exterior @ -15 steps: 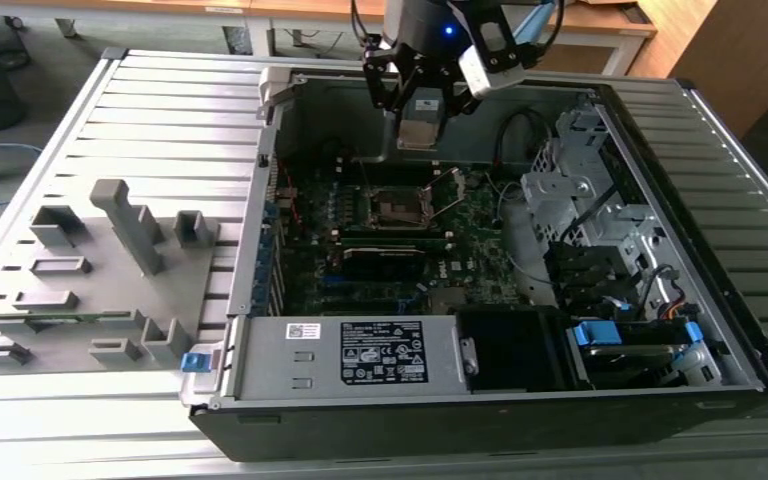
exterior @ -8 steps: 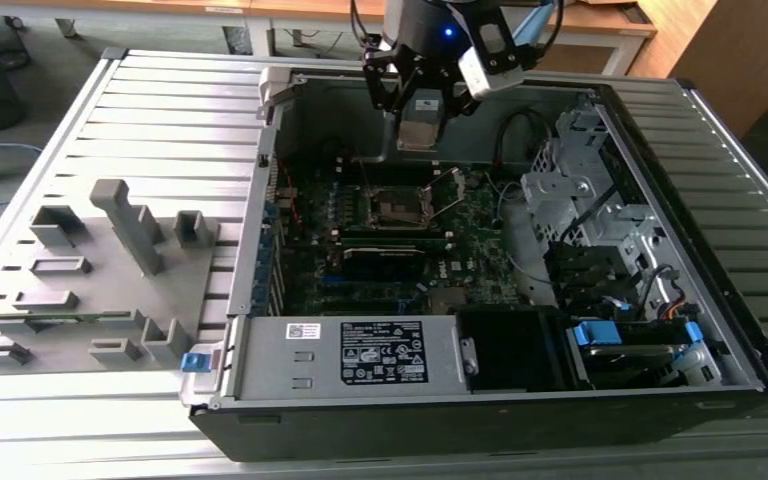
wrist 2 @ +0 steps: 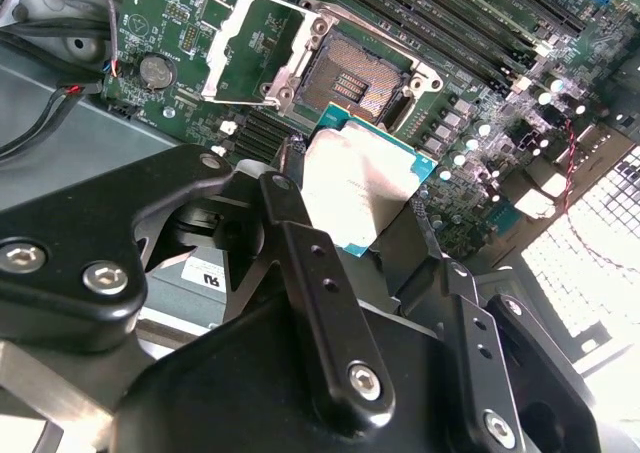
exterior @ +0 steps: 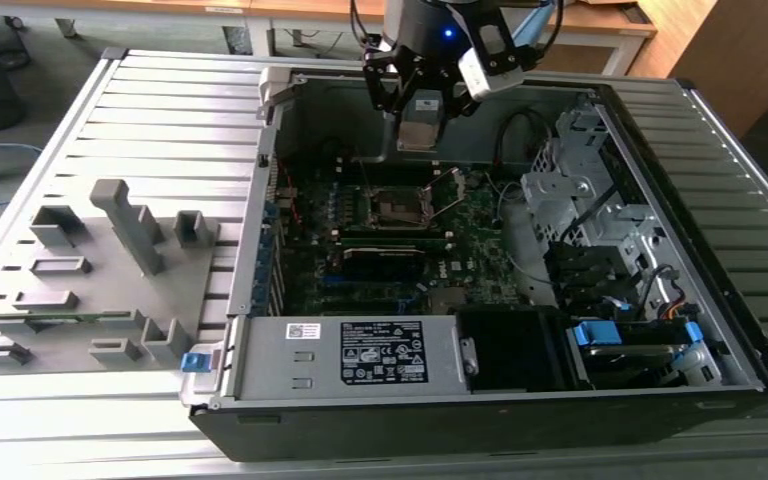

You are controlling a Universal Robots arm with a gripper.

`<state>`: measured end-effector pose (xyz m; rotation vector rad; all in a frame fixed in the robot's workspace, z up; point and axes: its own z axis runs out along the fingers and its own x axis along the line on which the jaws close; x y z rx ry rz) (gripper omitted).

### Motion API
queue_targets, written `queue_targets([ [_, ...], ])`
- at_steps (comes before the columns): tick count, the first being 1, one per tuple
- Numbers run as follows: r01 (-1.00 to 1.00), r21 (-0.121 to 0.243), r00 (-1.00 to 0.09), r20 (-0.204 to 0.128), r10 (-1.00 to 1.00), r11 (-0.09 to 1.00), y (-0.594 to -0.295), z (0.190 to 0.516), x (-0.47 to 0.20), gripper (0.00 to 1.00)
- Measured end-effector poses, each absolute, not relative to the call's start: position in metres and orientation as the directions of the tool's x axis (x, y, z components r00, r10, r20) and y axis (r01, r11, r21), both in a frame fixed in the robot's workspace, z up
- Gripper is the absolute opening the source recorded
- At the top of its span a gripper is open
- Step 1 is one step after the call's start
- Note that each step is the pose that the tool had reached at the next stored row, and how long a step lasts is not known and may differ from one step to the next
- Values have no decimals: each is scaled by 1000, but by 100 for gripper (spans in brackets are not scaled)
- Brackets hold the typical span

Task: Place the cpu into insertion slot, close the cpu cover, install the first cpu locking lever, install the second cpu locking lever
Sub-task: 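Place the cpu into insertion slot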

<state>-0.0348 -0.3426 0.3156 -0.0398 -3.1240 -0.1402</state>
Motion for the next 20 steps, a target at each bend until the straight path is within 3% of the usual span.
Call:
queue_targets([
  [20, 25, 90, -1000, 2, 25, 996, -343, 296, -36, 54],
])
